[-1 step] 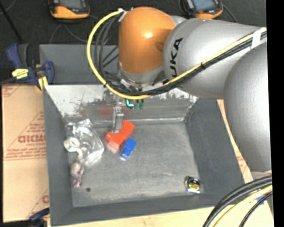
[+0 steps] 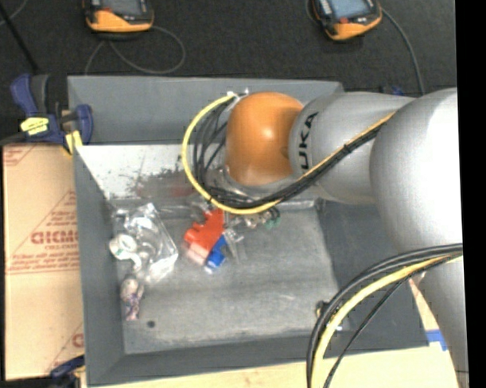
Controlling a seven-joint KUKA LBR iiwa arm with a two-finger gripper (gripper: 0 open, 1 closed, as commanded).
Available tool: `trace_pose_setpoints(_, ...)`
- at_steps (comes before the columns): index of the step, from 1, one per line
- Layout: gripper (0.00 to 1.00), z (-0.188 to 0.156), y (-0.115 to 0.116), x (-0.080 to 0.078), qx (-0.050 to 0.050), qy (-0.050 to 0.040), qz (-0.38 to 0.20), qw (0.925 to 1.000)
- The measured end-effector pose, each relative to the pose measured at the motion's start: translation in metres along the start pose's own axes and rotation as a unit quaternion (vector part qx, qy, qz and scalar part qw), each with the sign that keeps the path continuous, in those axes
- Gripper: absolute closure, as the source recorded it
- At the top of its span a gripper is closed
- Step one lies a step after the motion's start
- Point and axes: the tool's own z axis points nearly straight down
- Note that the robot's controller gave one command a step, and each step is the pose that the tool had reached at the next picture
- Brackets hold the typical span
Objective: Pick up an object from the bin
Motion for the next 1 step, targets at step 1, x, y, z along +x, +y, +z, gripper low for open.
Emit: trace_pose_setpoints(1,0.00,-0.0277,0.0127,-0.0041,0.000,0.0019,-0.154,0.9881)
